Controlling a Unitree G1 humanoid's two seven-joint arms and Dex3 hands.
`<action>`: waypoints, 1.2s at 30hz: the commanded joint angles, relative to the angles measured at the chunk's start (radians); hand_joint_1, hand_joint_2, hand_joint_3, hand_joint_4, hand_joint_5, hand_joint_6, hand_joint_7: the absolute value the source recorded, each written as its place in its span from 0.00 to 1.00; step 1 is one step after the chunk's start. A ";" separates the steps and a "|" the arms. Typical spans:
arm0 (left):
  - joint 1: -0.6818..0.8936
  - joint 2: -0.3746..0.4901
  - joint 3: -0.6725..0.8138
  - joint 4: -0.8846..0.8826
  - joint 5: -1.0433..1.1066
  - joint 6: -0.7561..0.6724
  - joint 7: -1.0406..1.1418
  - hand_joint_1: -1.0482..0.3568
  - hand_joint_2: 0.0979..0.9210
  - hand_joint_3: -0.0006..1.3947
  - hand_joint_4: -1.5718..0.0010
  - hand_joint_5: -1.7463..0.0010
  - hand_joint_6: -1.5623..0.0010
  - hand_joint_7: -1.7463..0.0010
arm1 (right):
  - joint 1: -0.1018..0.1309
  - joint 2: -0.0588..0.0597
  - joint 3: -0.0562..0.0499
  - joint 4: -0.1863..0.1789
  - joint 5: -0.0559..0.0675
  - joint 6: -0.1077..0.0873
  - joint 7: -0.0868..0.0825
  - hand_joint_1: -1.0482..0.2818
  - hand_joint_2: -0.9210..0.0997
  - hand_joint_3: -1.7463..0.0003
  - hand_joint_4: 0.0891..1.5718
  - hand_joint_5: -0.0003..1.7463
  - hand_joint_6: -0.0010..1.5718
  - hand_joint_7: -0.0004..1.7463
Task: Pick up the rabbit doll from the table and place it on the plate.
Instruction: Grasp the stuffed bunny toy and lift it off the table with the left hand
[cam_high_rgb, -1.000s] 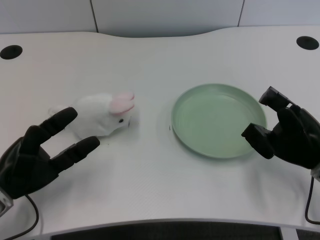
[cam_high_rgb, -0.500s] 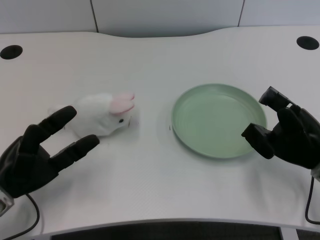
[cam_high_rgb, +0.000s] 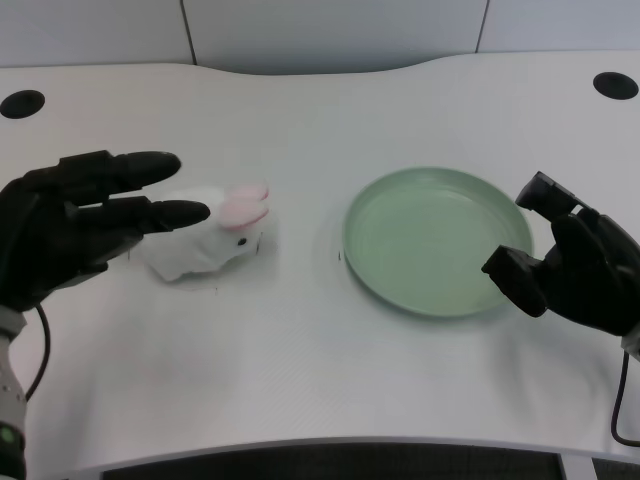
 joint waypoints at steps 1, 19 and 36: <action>-0.063 0.061 -0.073 0.059 0.192 -0.349 0.141 0.30 0.98 0.00 0.54 1.00 0.60 1.00 | -0.007 -0.015 0.000 -0.002 -0.002 -0.008 -0.002 0.33 0.01 0.97 0.66 1.00 0.50 1.00; -0.364 0.240 -0.606 0.407 1.184 -0.356 1.406 0.10 1.00 0.09 0.82 1.00 0.82 1.00 | -0.010 -0.017 0.009 0.000 -0.001 0.007 0.008 0.34 0.00 0.98 0.66 1.00 0.51 1.00; -0.378 0.109 -0.815 0.619 1.131 0.052 1.350 0.04 1.00 0.12 0.84 0.98 0.90 0.99 | -0.008 -0.007 0.005 -0.006 0.004 -0.027 0.020 0.34 0.00 0.96 0.66 1.00 0.50 1.00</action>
